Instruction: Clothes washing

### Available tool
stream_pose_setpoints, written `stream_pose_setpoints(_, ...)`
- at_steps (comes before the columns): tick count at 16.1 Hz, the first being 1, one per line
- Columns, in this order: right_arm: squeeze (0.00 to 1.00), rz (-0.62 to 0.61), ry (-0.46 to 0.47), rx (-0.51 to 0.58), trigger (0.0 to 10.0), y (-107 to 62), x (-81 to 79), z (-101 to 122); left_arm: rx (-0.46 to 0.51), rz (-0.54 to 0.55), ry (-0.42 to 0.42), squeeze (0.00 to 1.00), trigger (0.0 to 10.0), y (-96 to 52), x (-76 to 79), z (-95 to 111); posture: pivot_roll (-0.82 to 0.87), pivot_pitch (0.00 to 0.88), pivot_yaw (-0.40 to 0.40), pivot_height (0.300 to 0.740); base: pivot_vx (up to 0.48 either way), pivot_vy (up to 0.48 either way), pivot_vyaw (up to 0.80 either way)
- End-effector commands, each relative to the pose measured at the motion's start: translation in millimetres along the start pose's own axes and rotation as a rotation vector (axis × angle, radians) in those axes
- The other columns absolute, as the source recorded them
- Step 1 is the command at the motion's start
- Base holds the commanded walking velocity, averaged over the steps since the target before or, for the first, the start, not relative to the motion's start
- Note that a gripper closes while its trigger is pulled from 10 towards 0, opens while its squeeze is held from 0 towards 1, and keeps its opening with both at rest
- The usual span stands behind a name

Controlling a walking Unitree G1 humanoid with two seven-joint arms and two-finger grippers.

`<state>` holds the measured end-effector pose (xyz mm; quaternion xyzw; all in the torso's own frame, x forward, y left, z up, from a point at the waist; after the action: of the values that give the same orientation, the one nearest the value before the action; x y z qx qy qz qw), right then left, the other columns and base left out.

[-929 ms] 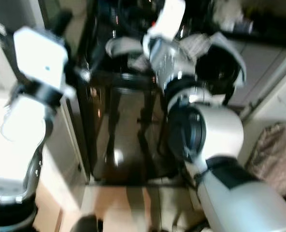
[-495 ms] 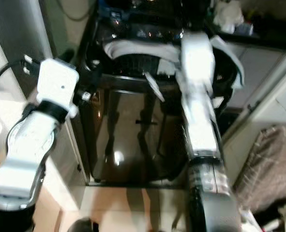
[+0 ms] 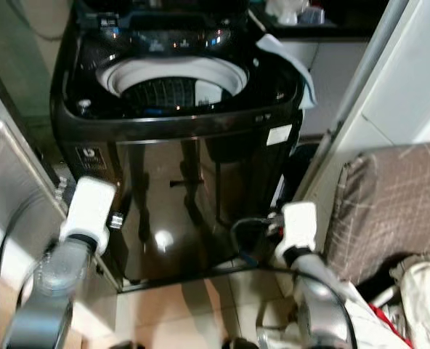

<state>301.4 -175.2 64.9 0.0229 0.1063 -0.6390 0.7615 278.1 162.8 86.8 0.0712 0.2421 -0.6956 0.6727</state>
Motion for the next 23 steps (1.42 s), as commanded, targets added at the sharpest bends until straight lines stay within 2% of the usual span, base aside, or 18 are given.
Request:
stream_pose_setpoints(1, 0.0, 0.021, 0.021, 0.055, 10.0, 6.7, -4.1, 18.0, -0.003, 0.033, -0.02, 0.0, 10.0, -0.5, -6.7, -0.7, 0.0, 0.014, -0.007, 0.74, 0.0, 0.0, 0.0)
stream_pose_setpoints(3, 0.0, 0.086, 0.025, 0.096, 10.0, 18.9, -17.9, 34.4, 0.044, 0.042, -0.016, 0.0, 10.0, -3.6, -4.1, 5.3, 0.02, 0.008, -0.013, 0.74, 0.0, 0.0, 0.0)
stream_pose_setpoints(5, 0.0, 0.113, 0.023, 0.095, 10.0, 29.5, -28.0, 39.1, 0.087, 0.095, -0.051, 0.0, 10.0, -0.4, -8.5, 14.6, 0.03, 0.001, -0.024, 0.74, 0.0, 0.0, 0.0)
stream_pose_setpoints(9, 0.0, 0.162, 0.01, 0.09, 10.0, 41.6, -40.2, 43.9, 0.102, 0.131, -0.05, 0.0, 10.0, 2.2, -10.0, 16.8, 0.04, 0.0, -0.039, 0.74, 0.0, 0.0, 0.0)
stream_pose_setpoints(14, 0.0, 0.171, -0.007, 0.068, 10.0, 42.4, -41.6, 39.1, 0.122, 0.14, -0.074, 0.0, 10.0, 5.0, -7.6, 21.3, 0.03, 0.0, -0.052, 0.74, -0.256, 0.0, 0.0)
stream_pose_setpoints(19, 0.0, 0.162, -0.124, 0.066, 10.0, 44.0, -39.4, 37.7, 0.179, 0.123, -0.056, 0.0, 10.0, 7.1, -5.5, 32.5, 0.03, 0.0, -0.049, 0.74, 0.0, 0.0, 0.0)
stream_pose_setpoints(21, 0.0, 0.161, -0.125, 0.072, 10.0, 43.7, -38.9, 37.8, 0.181, 0.118, -0.054, 0.0, 10.0, 7.2, -4.6, 32.7, 0.03, 0.0, -0.043, 0.74, 0.0, 0.0, 0.0)
stream_pose_setpoints(23, 0.0, 0.149, -0.169, 0.103, 10.0, 42.7, -36.6, 41.9, 0.191, 0.109, -0.041, 0.0, 10.0, 8.1, -4.8, 34.4, 0.02, 0.0, -0.035, 0.74, 0.0, 0.0, -0.76)
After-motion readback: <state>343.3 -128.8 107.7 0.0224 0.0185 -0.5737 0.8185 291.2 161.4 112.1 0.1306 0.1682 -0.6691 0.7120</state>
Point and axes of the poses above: a point about 5 cm out from each wrist's last joint towards the gripper, its own y axis pointing out of the wrist towards the gripper, its own z axis along the axis of the wrist's last joint, x = y × z, the point moved 4 cm from there along y, pointing out of the wrist towards the gripper, and after that the axes turned 10 degrees about y, right-handed, at the moved point
